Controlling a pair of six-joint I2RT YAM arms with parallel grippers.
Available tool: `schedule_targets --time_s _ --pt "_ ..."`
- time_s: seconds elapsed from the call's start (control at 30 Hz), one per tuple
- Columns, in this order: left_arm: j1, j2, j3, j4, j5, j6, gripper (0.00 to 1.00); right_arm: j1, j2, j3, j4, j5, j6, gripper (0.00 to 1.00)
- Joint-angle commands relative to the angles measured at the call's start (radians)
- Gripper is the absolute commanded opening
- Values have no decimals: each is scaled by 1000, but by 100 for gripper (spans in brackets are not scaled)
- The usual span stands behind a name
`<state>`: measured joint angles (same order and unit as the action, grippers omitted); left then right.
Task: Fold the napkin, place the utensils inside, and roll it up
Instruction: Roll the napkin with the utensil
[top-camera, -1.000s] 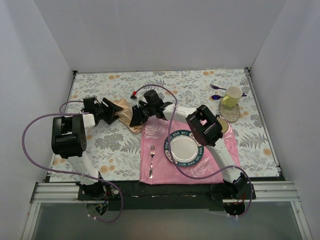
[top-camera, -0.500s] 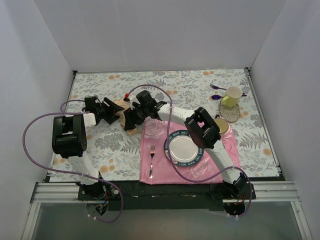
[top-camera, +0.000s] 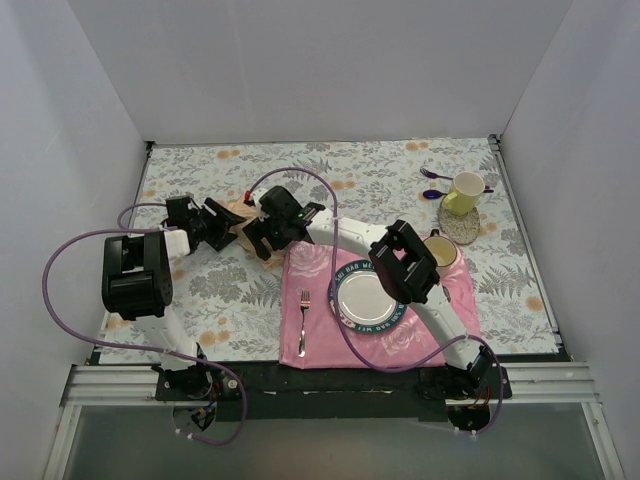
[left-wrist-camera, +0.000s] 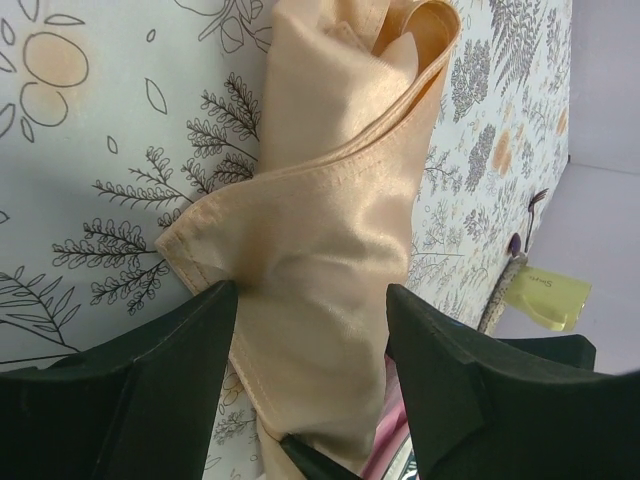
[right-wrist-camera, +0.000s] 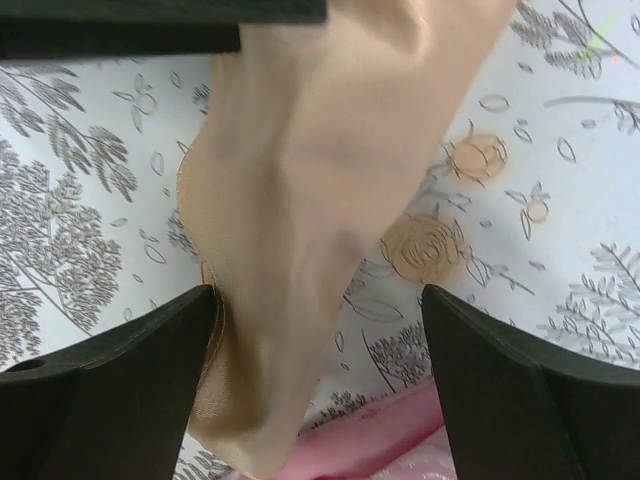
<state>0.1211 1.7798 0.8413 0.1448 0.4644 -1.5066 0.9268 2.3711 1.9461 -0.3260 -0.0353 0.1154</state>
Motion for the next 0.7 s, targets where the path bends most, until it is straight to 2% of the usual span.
schedule_targets --time_s 0.0,0.2,0.3,0.4,0.47,0.57,0.67 --pt "18 -8 -53 -80 -61 42 62 6 -99 -30 33 10 -16 94" --pt "26 -3 -44 -91 -50 45 62 7 -118 -39 88 -109 44 94" --pt "29 -8 -41 -93 -49 46 62 6 -122 -38 103 -109 53 95" --pt "31 -8 -48 -85 -46 37 62 7 -81 0 102 -58 55 94" --pt "32 -3 -54 -74 -27 19 62 9 -61 10 108 4 55 89" --pt "35 0 -57 -68 -21 14 62 27 -56 -24 156 109 15 86" --pt "35 0 -61 -65 -21 11 62 40 -33 -24 171 146 -3 85"
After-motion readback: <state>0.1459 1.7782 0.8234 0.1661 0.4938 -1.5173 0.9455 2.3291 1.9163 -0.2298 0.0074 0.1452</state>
